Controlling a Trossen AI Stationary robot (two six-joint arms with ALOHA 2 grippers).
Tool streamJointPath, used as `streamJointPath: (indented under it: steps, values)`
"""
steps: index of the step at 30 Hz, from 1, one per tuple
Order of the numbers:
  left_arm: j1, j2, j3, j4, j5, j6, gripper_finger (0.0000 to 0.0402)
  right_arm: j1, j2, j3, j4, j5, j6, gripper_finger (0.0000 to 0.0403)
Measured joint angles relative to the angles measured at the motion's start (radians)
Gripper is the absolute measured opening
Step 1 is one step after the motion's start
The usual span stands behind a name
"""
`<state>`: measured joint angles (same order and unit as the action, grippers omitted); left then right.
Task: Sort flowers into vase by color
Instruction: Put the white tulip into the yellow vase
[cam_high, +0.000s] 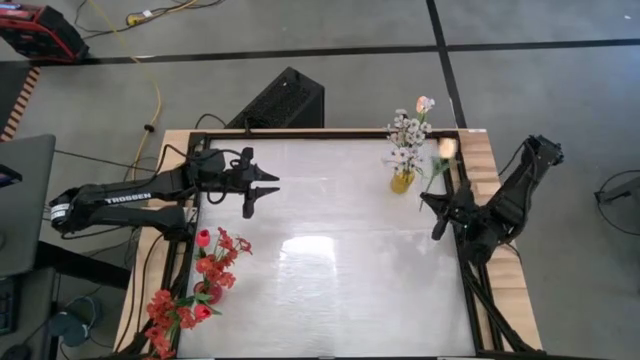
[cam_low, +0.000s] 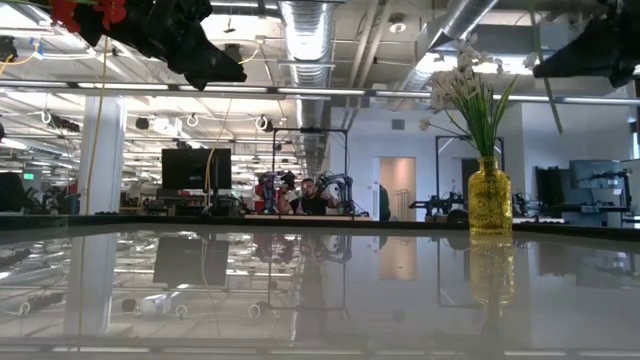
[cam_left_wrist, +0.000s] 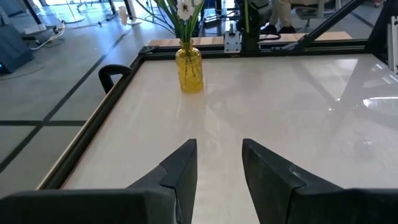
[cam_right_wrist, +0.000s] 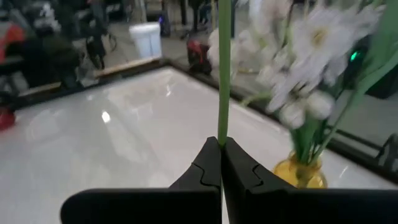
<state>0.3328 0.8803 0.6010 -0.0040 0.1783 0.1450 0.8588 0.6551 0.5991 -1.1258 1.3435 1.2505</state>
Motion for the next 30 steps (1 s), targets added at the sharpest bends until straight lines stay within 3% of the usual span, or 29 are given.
streamJointPath:
  steps: [8,17,21,26,30]
  values:
    - [0.0,0.0,0.0,-0.004,0.0,-0.001,0.0116,0.001,-0.012,0.02,-0.026,0.038,-0.042,0.0021]
    - [0.0,0.0,0.0,-0.005,0.0,-0.011,0.0116,-0.003,-0.013,0.111,-0.109,-0.049,-0.051,0.0021]
    - [0.0,0.0,0.0,-0.004,0.0,-0.003,0.0116,-0.004,0.014,0.131,0.006,-0.129,-0.093,0.0021]
    - [0.0,0.0,0.0,0.008,-0.001,0.005,0.0116,-0.004,0.14,0.165,0.249,-0.236,-0.229,0.0021]
    - [0.0,0.0,0.001,0.015,0.0,0.022,0.0116,-0.007,0.277,0.248,0.271,-0.241,-0.214,0.0021]
